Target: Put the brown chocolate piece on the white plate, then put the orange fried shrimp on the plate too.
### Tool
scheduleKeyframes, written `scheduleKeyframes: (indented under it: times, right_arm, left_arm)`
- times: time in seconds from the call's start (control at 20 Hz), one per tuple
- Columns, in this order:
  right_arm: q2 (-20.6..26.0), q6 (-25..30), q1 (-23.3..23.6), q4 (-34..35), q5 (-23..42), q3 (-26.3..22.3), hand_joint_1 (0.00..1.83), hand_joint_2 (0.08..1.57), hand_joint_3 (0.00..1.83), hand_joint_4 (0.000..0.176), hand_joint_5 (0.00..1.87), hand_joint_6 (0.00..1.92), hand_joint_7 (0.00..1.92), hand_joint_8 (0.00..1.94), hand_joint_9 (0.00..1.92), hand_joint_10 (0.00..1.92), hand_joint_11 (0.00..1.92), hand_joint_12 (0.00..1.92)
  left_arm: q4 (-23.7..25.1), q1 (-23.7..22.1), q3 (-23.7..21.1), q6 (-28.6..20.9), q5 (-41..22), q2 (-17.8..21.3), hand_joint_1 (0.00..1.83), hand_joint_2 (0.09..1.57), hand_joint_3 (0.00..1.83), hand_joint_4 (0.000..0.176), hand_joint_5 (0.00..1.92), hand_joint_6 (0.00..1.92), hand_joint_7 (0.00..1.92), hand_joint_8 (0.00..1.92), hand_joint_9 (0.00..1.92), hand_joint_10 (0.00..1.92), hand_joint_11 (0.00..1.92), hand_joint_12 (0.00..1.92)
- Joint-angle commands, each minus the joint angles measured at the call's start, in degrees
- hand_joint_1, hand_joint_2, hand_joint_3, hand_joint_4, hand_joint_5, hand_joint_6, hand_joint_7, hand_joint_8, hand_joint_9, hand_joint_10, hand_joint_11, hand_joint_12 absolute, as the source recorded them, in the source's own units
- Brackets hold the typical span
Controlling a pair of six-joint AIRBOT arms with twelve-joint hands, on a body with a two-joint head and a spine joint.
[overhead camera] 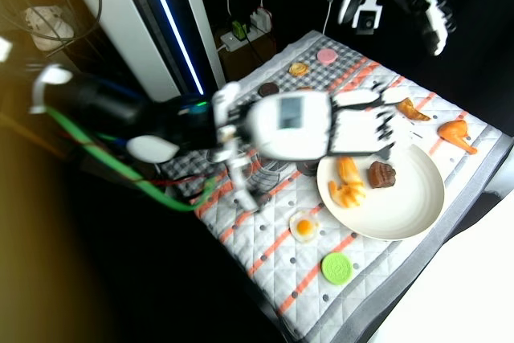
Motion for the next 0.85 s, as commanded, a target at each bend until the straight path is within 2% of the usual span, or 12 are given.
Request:
scheduleKeyframes:
  times: [0.0, 0.15, 0.25, 0.3, 0.35, 0.45, 0.55, 0.6, 0.65, 0.7, 0.75, 0.8]
  right_arm:
    - [0.68, 0.06, -0.74, 0.64, 11.13, -1.15, 0.49, 0.91, 0.00, 0.162, 0.03, 0.01, 0.21, 0.01, 0.14, 0.01, 0.02, 0.07]
    - [5.13, 1.94, -9.08, 4.33, 20.18, -5.18, 0.53, 0.92, 0.00, 0.162, 0.05, 0.01, 0.23, 0.00, 0.12, 0.00, 0.00, 0.03]
    - [7.65, 3.70, -14.68, 6.78, 25.29, -7.36, 0.60, 0.96, 0.01, 0.137, 0.05, 0.00, 0.18, 0.00, 0.09, 0.00, 0.00, 0.00]
    - [9.20, 4.69, -18.42, 8.76, 29.14, -8.68, 0.60, 0.97, 0.02, 0.134, 0.06, 0.00, 0.20, 0.01, 0.10, 0.01, 0.00, 0.00]
    - [9.65, 5.03, -19.65, 9.49, 30.52, -9.14, 0.64, 0.98, 0.01, 0.125, 0.09, 0.00, 0.22, 0.01, 0.14, 0.01, 0.00, 0.00]
    - [11.10, 7.13, -25.07, 12.62, 37.95, -10.53, 0.59, 0.98, 0.00, 0.120, 0.14, 0.00, 0.29, 0.01, 0.24, 0.02, 0.07, 0.03]
    - [12.64, 7.54, -28.66, 13.20, 43.82, -12.49, 0.58, 1.07, 0.01, 0.090, 0.17, 0.00, 0.33, 0.01, 0.28, 0.01, 0.05, 0.04]
    - [13.12, 7.53, -29.28, 12.99, 45.66, -13.13, 0.53, 1.07, 0.00, 0.104, 0.21, 0.00, 0.37, 0.00, 0.33, 0.01, 0.12, 0.09]
    - [13.77, 7.32, -29.88, 12.22, 48.39, -13.97, 0.50, 1.11, 0.00, 0.067, 0.25, 0.00, 0.43, 0.00, 0.43, 0.02, 0.26, 0.18]
    - [14.01, 7.06, -29.95, 11.55, 49.35, -14.28, 0.46, 1.10, 0.00, 0.070, 0.25, 0.00, 0.45, 0.01, 0.46, 0.02, 0.32, 0.20]
    - [14.19, 6.70, -29.95, 10.32, 50.39, -14.63, 0.48, 1.11, 0.00, 0.093, 0.25, 0.00, 0.39, 0.00, 0.42, 0.00, 0.30, 0.13]
    - [14.47, 6.59, -29.93, 9.52, 50.40, -15.07, 0.62, 1.08, 0.00, 0.066, 0.22, 0.00, 0.40, 0.01, 0.42, 0.01, 0.29, 0.11]
  left_arm:
    - [0.91, -0.13, -0.03, -1.42, -7.96, 0.35, 0.84, 0.87, 0.00, 0.068, 0.21, 0.00, 0.21, 0.00, 0.21, 0.00, 0.00, 0.66]
    - [0.86, 1.34, -0.02, -4.61, -10.23, 0.60, 0.85, 0.86, 0.00, 0.051, 0.24, 0.01, 0.26, 0.01, 0.24, 0.01, 0.00, 0.72]
    - [0.64, 3.29, 0.25, -8.65, -13.72, 0.67, 0.79, 0.87, 0.01, 0.069, 0.21, 0.00, 0.25, 0.00, 0.28, 0.01, 0.00, 0.82]
    - [0.71, 4.82, 0.66, -13.05, -16.81, 0.66, 0.78, 0.89, 0.01, 0.088, 0.19, 0.00, 0.24, 0.00, 0.27, 0.01, 0.00, 0.78]
    - [0.80, 5.47, 0.82, -14.58, -17.90, 0.66, 0.74, 0.90, 0.01, 0.110, 0.18, 0.00, 0.22, 0.00, 0.25, 0.00, 0.00, 0.72]
    - [0.91, 8.14, 1.16, -20.03, -23.31, 0.68, 0.90, 0.90, 0.00, 0.126, 0.19, 0.00, 0.21, 0.00, 0.28, 0.01, 0.00, 0.55]
    - [0.99, 9.92, 0.84, -22.47, -28.66, 0.96, 0.88, 0.93, 0.01, 0.145, 0.13, 0.00, 0.21, 0.01, 0.27, 0.00, 0.00, 0.43]
    - [1.21, 10.20, 0.54, -22.60, -30.47, 1.15, 0.82, 0.94, 0.01, 0.129, 0.11, 0.00, 0.20, 0.00, 0.27, 0.00, 0.00, 0.46]
    - [1.59, 10.46, 0.11, -22.63, -32.91, 1.43, 0.72, 0.96, 0.01, 0.117, 0.07, 0.00, 0.18, 0.00, 0.29, 0.00, 0.00, 0.68]
    - [1.90, 10.51, 0.01, -22.80, -34.01, 1.49, 0.63, 0.96, 0.00, 0.078, 0.09, 0.00, 0.21, 0.00, 0.35, 0.01, 0.00, 0.97]
    - [2.48, 10.49, 0.02, -23.31, -35.28, 1.48, 0.51, 0.98, 0.01, 0.042, 0.05, 0.00, 0.22, 0.00, 0.37, 0.01, 0.00, 1.09]
    - [3.16, 10.48, 0.02, -23.65, -36.21, 1.46, 0.43, 1.01, 0.02, 0.009, 0.01, 0.00, 0.23, 0.00, 0.38, 0.01, 0.01, 1.11]
